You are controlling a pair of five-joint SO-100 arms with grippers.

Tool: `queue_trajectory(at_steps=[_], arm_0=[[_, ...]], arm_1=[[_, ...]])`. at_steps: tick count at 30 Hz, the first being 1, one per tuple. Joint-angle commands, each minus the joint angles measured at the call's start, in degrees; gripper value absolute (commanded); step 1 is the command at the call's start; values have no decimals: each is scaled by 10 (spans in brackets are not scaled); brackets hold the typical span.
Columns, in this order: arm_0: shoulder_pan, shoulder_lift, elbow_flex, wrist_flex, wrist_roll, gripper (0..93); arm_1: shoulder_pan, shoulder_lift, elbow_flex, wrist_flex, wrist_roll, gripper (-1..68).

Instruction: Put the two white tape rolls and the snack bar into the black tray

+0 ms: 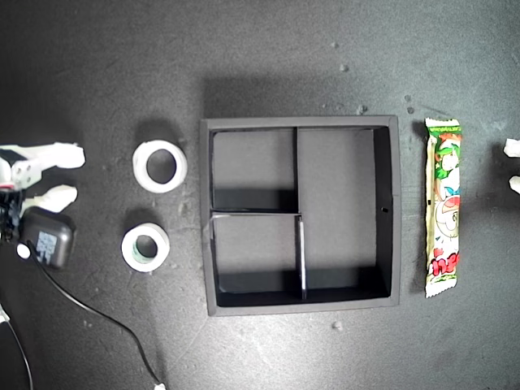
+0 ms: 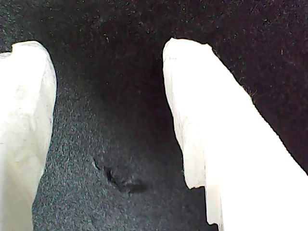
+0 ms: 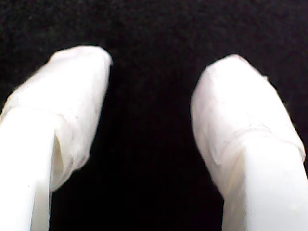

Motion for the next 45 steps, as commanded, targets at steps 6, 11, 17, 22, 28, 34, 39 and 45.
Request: queue_trajectory(at_steps=[6,11,17,22,28,34,39,45], arm_0=[[-2,31,36,20,2,135],[-2,31,36,20,2,135],[-2,31,36,20,-24,135],[-6,31,36,20,-98,135],[-21,31,36,20,-83,137],[-11,31,36,17,-58,141],[2,31,36,-41,-44,277],[-54,30,36,-81,-57,357]], arm_1=[[-3,2,7,4,-7,145],[-3,2,7,4,-7,145],[-3,2,7,4,-4,145],[0,3,7,4,20,145],[11,3,7,4,25,145],[39,3,7,-14,60,-1],[25,3,7,-65,38,-1],[40,3,7,-90,73,31]])
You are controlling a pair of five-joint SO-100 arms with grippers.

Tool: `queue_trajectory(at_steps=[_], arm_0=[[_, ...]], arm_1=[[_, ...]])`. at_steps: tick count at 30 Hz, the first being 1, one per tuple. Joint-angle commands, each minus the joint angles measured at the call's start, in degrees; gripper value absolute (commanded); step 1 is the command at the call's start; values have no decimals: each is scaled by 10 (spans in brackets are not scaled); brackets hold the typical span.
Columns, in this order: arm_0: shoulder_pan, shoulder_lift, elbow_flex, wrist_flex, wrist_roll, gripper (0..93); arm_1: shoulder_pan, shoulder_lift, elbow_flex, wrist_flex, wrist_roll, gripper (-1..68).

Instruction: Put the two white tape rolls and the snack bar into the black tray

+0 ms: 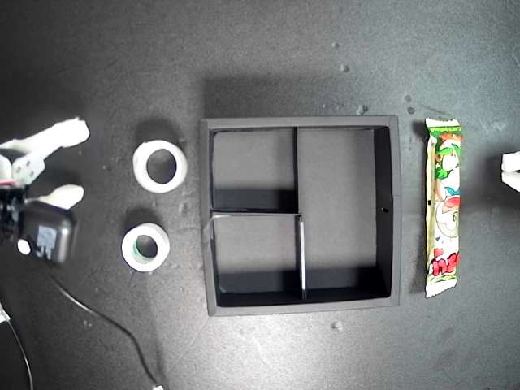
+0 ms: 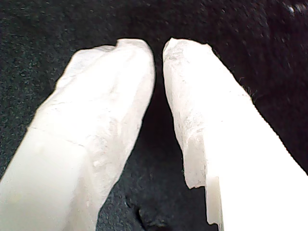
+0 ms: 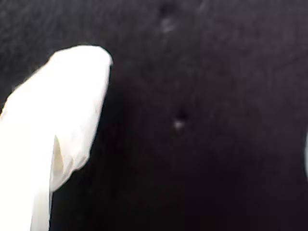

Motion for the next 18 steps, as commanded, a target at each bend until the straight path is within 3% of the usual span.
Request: queue_trajectory(at_steps=[1,4,7,11,18], arm_0=[[-42,30,33,18,-62,354],[-47,30,33,42,-119,227],[-59,29,33,38,-101,136],[-68,29,33,6,-51,1],[-88,29,33,-76,29,0]], arm_1=[[5,4,7,-4,10,18],[2,4,7,3,10,1],[2,4,7,4,6,2],[52,4,7,59,62,-2],[44,4,7,40,96,-3]])
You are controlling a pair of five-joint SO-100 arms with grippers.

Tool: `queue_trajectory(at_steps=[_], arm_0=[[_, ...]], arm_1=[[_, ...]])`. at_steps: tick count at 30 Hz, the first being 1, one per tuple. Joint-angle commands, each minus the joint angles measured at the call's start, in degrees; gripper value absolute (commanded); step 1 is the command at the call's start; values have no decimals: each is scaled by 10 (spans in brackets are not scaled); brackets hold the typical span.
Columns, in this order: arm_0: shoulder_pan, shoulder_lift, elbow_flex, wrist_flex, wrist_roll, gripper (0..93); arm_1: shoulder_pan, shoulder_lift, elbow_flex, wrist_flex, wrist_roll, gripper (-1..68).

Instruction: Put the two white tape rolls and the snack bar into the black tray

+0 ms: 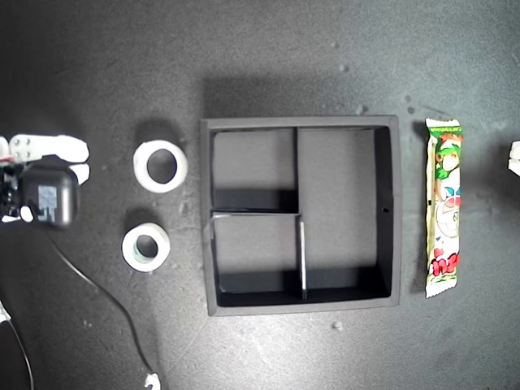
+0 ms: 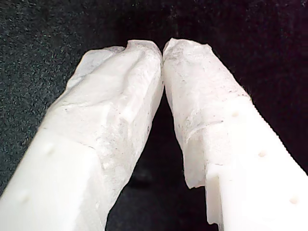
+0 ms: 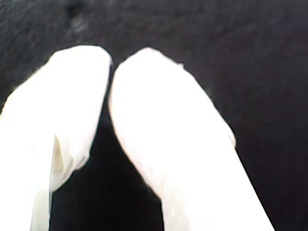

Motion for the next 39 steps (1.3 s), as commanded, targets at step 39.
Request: queue_trajectory(at_steps=[39], arm_0=[[136,-846,-629,-49,316,136]], arm_1=[[-149,-914,-976,83,-454,198]])
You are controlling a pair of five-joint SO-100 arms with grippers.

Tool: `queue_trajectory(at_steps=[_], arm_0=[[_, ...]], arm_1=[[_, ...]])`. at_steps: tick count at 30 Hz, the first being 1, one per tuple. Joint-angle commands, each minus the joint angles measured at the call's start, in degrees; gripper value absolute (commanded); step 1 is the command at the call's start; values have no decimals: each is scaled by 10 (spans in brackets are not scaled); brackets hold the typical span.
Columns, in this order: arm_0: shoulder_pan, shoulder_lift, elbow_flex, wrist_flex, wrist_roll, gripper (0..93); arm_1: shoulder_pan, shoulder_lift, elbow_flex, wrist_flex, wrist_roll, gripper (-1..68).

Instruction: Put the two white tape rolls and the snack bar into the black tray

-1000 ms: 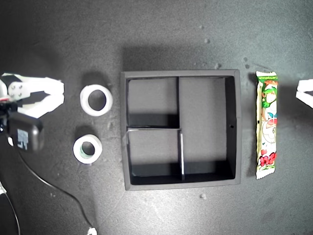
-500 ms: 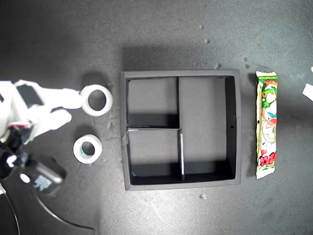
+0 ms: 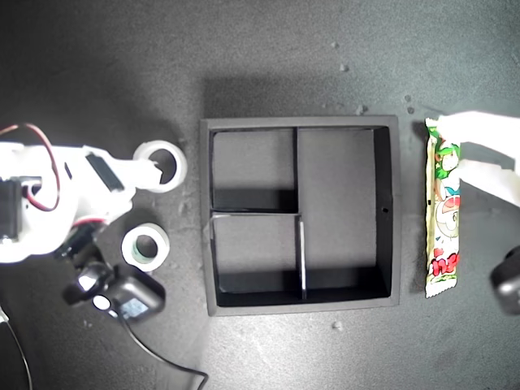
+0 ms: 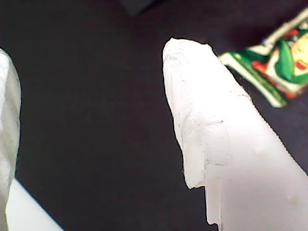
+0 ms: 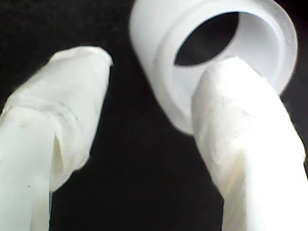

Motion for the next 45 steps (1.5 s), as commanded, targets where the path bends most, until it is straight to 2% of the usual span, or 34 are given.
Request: queue_trajectory(at_steps=[1,8,12,16,23,26,32,38,40,45], arm_0=[[1,-20,-32,-4,5,135],[-14,-83,-50,-27,17,133],[-23,-118,-80,-28,29,132],[-29,-155,-102,-28,35,129],[-48,-220,-127,-29,41,88],[-59,-242,-132,-36,48,47],[-69,-243,-142,-30,53,1],[-67,-192,-199,58,62,1],[-62,-184,-243,104,69,1],[-41,-197,-387,224,76,1]], arm_1=[[-36,-27,-50,62,-7,200],[-120,-40,-36,90,-4,204],[-156,-136,-95,138,-6,216],[-163,-215,-126,178,-3,225],[-167,-217,-83,169,-13,218],[-161,-217,-27,133,-14,212],[-130,-217,106,-37,-33,205],[-91,-217,203,-172,-52,197],[-79,-217,224,-202,-56,158],[-67,-217,241,-232,-67,4]])
